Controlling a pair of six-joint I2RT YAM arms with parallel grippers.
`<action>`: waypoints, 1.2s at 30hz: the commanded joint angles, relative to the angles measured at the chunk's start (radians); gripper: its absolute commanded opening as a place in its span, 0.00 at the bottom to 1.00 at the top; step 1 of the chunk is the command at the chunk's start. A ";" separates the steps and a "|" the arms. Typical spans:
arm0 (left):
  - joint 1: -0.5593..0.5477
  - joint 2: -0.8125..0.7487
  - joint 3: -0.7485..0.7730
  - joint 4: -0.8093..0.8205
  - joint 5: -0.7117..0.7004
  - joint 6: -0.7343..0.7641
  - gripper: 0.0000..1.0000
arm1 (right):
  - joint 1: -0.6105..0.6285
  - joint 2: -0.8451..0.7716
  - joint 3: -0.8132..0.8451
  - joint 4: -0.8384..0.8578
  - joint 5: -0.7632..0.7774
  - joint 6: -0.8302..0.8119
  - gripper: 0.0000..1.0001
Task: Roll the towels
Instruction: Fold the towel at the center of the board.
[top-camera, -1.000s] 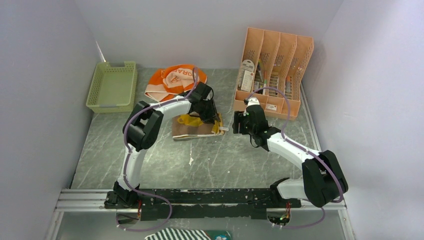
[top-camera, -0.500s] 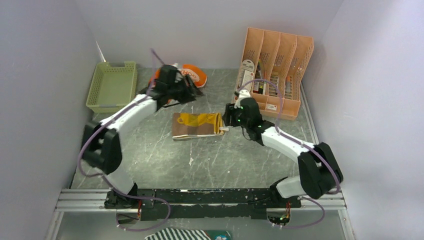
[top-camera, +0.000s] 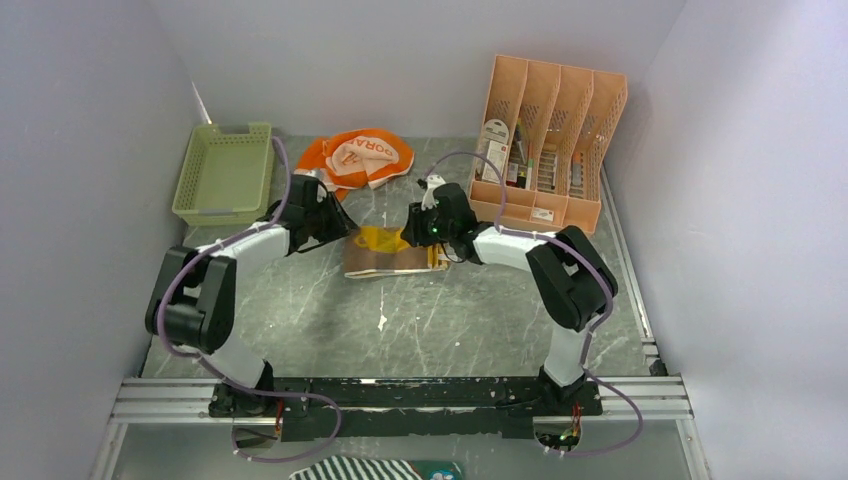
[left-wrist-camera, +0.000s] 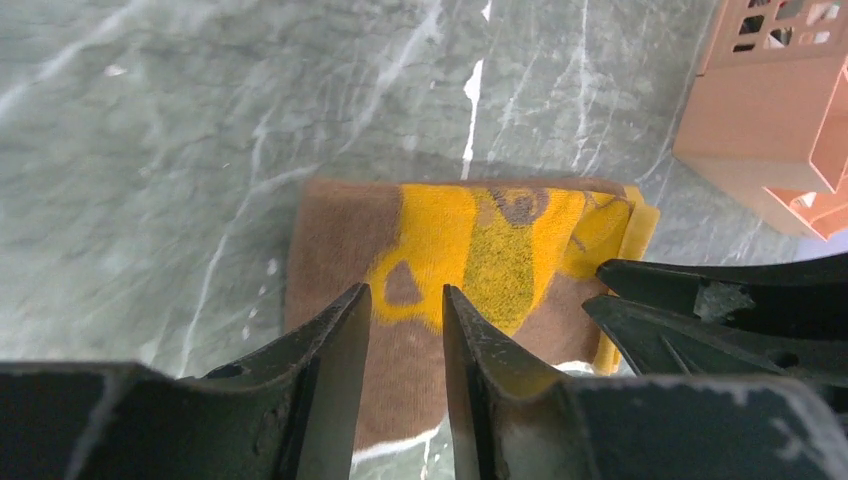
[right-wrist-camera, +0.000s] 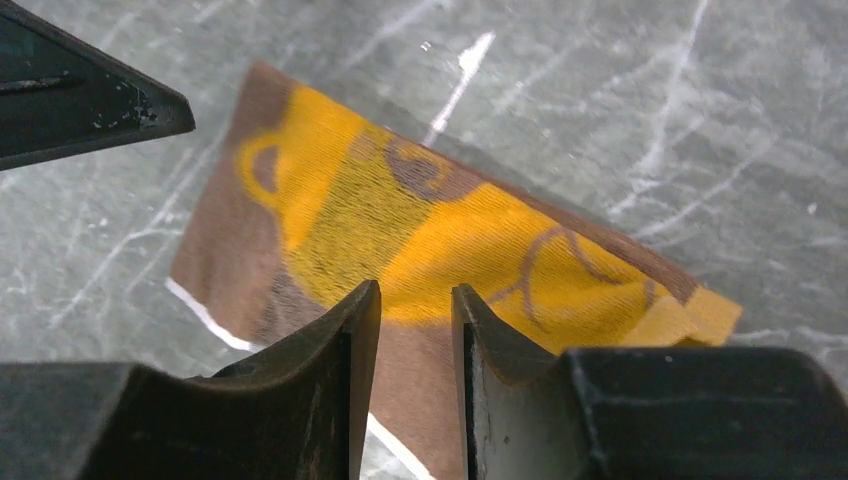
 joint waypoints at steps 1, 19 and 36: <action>0.005 0.096 -0.035 0.325 0.155 -0.030 0.43 | -0.072 0.030 -0.026 -0.007 -0.040 0.004 0.33; 0.018 0.044 -0.081 0.215 -0.009 0.111 0.53 | -0.173 -0.068 0.017 -0.092 0.105 -0.117 0.44; 0.041 -0.005 -0.326 0.393 0.127 0.148 0.67 | -0.049 -0.212 -0.298 0.055 0.055 -0.035 0.61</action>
